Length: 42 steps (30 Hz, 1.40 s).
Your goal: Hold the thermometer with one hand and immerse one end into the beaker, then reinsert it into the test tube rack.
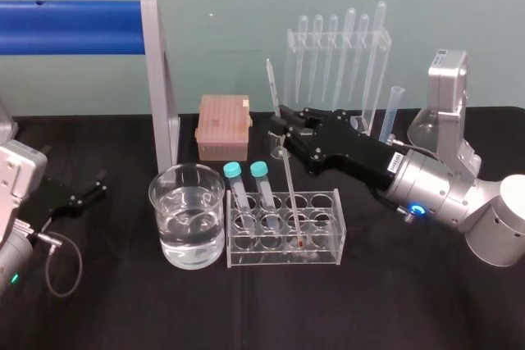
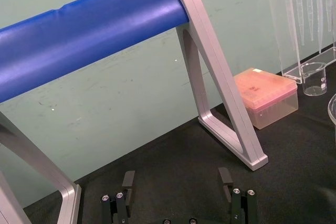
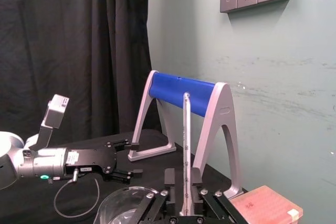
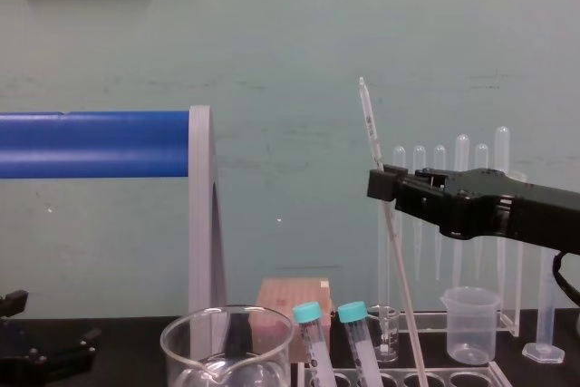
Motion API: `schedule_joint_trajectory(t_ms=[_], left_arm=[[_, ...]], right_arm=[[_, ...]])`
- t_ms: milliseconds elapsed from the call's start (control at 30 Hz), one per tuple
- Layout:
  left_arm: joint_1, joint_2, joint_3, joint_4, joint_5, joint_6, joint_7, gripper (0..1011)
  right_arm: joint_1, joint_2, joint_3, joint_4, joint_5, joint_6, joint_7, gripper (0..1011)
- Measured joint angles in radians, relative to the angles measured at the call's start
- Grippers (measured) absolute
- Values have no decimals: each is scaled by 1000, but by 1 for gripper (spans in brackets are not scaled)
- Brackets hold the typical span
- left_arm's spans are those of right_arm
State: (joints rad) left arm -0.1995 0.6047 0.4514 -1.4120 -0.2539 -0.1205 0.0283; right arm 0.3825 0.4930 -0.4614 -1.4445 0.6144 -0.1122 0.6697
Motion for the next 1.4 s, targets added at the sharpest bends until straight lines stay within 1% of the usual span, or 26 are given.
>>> schedule_joint_trajectory(t_ms=[33,100,167,267,333,400,433,500,533,600,633,667,733,767,800,833,867,933,967,1033,1067,1167,1200,1300,1400], left_arm=[[0,0,0,0,0,0,0,1008],[0,0,0,0,0,0,0,1008],[0,0,0,0,0,0,0,1008],[0,0,0,0,0,0,0,1008],[0,0,0,0,0,0,0,1008],[0,0,0,0,0,0,0,1008],[0,0,0,0,0,0,0,1008],[0,0,0,0,0,0,0,1008],[0,0,0,0,0,0,0,1008],[0,0,0,0,0,0,0,1008],[0,0,0,0,0,0,0,1008],[0,0,0,0,0,0,0,1008],[0,0,0,0,0,0,0,1008],[0,0,0,0,0,0,0,1008],[0,0,0,0,0,0,0,1008],[0,0,0,0,0,0,0,1008],[0,0,0,0,0,0,0,1008],[0,0,0,0,0,0,0,1008],[0,0,0,0,0,0,0,1008],[0,0,0,0,0,0,0,1008],[0,0,0,0,0,0,0,1008],[0,0,0,0,0,0,0,1008],[0,0,0,0,0,0,0,1008],[0,0,0,0,0,0,0,1008],[0,0,0,0,0,0,0,1008]], right_arm=[[0,0,0,0,0,0,0,209],[0,0,0,0,1,0,0,248],[0,0,0,0,1,0,0,329],[-1,0,1,-1,2,0,0,409],[-1,0,1,-1,2,0,0,489],[-1,0,1,-1,2,0,0,530],[-1,0,1,-1,2,0,0,592],[-1,0,1,-1,3,0,0,632],[-1,0,1,-1,3,0,0,693],[-1,0,1,-1,3,0,0,732],[-1,0,1,-1,4,0,0,788],[-1,0,1,-1,4,0,0,788],[-1,0,1,-1,4,0,0,841],[-2,0,3,-2,4,1,-3,892],[-4,-3,12,-5,4,0,-19,914],[-4,-3,12,-5,4,0,-19,929],[-5,-4,17,-6,2,0,-28,973],[-12,-8,43,-14,-12,-3,-88,998],[-21,-9,66,-18,-34,-3,-148,1004],[-35,-10,90,-23,-63,2,-223,1004],[-55,-10,115,-30,-99,19,-316,1004],[-84,-10,142,-33,-151,56,-437,1004],[-105,-11,155,-33,-180,86,-505,1004],[-136,-18,169,-20,-212,134,-582,1004],[-158,-28,176,-3,-226,164,-616,1004]])
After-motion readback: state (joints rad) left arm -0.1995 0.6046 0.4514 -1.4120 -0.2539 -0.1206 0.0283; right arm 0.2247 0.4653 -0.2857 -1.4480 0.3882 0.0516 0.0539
